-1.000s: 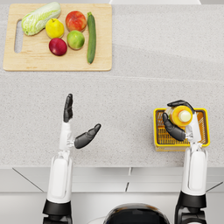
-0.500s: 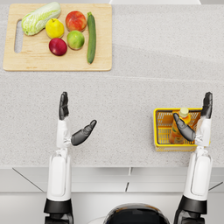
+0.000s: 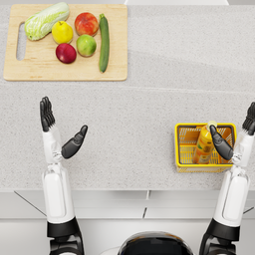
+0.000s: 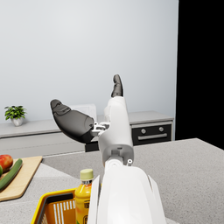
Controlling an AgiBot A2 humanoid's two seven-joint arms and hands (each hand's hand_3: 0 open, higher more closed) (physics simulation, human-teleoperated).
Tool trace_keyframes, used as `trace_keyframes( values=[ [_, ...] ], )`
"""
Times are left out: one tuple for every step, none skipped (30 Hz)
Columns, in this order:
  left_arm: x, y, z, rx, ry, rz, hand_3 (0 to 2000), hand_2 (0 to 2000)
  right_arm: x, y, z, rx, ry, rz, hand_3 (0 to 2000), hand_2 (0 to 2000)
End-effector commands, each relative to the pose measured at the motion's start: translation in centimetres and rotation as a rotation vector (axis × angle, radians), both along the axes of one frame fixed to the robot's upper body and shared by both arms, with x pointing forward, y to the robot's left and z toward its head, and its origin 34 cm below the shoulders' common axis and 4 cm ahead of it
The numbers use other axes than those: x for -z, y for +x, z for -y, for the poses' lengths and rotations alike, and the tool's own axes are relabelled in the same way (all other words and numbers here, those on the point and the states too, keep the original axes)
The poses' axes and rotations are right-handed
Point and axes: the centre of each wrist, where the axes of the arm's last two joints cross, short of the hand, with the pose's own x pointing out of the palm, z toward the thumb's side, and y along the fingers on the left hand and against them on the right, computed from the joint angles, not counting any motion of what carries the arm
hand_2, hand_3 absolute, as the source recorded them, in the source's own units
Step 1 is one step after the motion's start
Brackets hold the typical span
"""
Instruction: Pick up the lemon tea and place it into the yellow basket
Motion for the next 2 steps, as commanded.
trace_keyframes(
  values=[
    [0.0,0.0,-0.02,-0.001,0.0,0.0,0,0,0.02,0.01,0.0,0.0,0.0,-0.001,0,0],
    [0.01,-0.01,-0.04,-0.001,-0.001,0.0,0,0,0.03,0.01,0.0,0.0,0.0,-0.001,0,0]
  ],
)
